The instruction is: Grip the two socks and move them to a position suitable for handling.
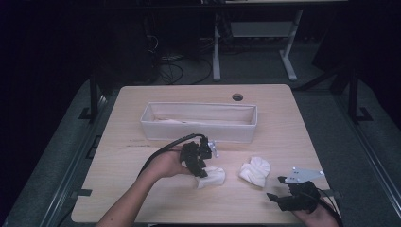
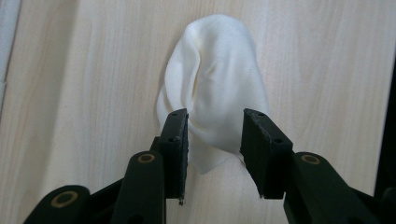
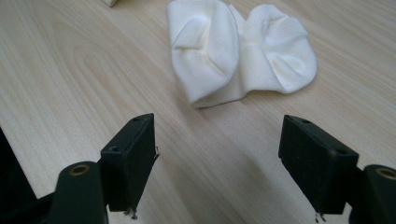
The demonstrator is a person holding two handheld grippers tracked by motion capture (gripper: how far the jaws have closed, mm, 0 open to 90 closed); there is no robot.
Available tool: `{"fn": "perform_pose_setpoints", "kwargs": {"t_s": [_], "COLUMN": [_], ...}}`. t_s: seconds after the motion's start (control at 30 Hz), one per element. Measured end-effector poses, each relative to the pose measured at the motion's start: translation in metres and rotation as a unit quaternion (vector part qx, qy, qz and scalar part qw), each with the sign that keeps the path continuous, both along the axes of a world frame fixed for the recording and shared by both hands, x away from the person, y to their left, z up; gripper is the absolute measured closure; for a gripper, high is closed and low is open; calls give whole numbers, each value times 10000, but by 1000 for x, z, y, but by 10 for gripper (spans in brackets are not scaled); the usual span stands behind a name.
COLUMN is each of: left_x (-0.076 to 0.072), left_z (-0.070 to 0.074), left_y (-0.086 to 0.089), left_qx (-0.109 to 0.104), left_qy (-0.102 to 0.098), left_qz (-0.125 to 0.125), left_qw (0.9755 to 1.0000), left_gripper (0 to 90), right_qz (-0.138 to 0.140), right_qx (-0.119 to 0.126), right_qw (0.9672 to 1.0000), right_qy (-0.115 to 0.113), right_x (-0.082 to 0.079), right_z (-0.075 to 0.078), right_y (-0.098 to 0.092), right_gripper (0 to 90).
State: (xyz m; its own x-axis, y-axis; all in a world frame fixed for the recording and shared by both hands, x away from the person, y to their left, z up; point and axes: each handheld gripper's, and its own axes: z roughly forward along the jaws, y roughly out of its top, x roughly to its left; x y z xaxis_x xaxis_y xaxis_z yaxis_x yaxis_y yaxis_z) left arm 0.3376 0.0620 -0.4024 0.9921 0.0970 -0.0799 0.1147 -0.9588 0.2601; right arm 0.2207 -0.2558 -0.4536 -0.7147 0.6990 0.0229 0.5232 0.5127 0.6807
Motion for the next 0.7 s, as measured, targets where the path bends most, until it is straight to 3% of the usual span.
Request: {"fn": "perform_pose_setpoints", "kwargs": {"t_s": [0.13,0.23,0.3,0.37,0.43,0.7], "left_x": [0,0,0,0,1,13], "left_z": [-11,-16,-18,-19,-19,-4], "left_y": [-5,-9,-10,-11,-12,-6], "left_qx": [114,163,195,266,265,292], "left_qy": [-31,-37,-70,-118,-127,-472], "left_qz": [4,-74,-189,-292,-330,-253], "left_qw": [9999,9998,9996,9992,9990,9981], "left_gripper": [575,652,768,800,874,900], "right_qz": [-16,-8,1,-14,-14,-13], "right_qx": [16,28,25,21,22,19], "right_qw": [10000,10000,10000,10000,10000,10000], "right_qy": [44,20,8,37,37,43], "right_x": [-1,-1,-1,-1,-1,0], "right_z": [0,1,1,1,1,1], "right_y": [-1,-1,-2,-2,-3,-2], "right_gripper": [283,283,283,283,283,283]}}
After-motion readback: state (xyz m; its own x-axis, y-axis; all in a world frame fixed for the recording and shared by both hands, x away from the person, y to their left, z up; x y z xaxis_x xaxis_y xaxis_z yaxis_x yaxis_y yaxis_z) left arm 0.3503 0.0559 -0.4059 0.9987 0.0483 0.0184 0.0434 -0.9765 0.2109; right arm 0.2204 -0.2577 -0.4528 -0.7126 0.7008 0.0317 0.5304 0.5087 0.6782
